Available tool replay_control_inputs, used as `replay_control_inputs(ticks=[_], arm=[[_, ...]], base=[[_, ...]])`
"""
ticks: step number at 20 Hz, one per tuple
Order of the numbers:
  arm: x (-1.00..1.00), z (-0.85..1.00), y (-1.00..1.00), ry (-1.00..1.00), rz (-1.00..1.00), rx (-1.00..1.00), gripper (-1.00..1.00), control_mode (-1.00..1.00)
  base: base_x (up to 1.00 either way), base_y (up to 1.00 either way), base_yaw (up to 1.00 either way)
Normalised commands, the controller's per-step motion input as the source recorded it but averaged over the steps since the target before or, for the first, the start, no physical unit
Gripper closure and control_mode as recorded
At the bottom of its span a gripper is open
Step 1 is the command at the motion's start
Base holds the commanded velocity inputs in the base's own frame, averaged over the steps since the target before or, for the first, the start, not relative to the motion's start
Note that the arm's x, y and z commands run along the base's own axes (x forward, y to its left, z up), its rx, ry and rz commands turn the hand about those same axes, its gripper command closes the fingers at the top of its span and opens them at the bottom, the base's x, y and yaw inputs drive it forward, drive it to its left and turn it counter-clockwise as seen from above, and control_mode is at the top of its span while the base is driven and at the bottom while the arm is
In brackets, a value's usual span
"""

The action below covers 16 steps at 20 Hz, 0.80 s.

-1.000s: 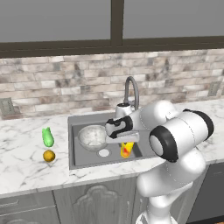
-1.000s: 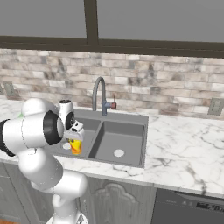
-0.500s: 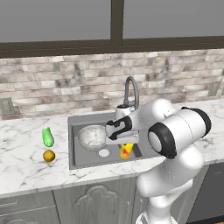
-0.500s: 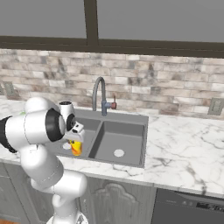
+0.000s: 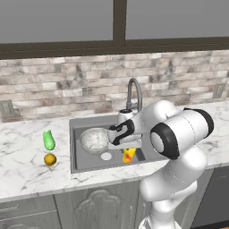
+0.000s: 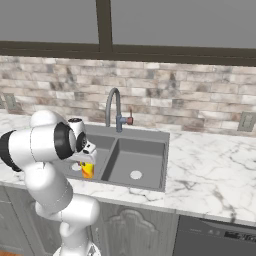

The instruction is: Remove the lemon and corn from the sink. Then move the bowl and cup from the counter to the sink for washing.

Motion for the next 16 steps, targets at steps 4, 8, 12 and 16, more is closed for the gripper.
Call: replay_control_inputs(ticks=[4,8,12,16], arm=[[0.00,-0.11,0.00,-0.01,0.00,0.00,1.00,-1.00],[0.00,-0.10,0.00,-0.02,0.00,0.00,1.00,-1.00],[0.00,-0.10,0.00,-0.01,0.00,0.00,1.00,-1.00],[0.00,-0.09,0.00,-0.02,0.00,0.01,1.00,-1.00]], base=[[0.00,0.00,0.00],[0.00,0.00,0.00],[0.00,0.00,0.00],[0.00,0.00,0.00]])
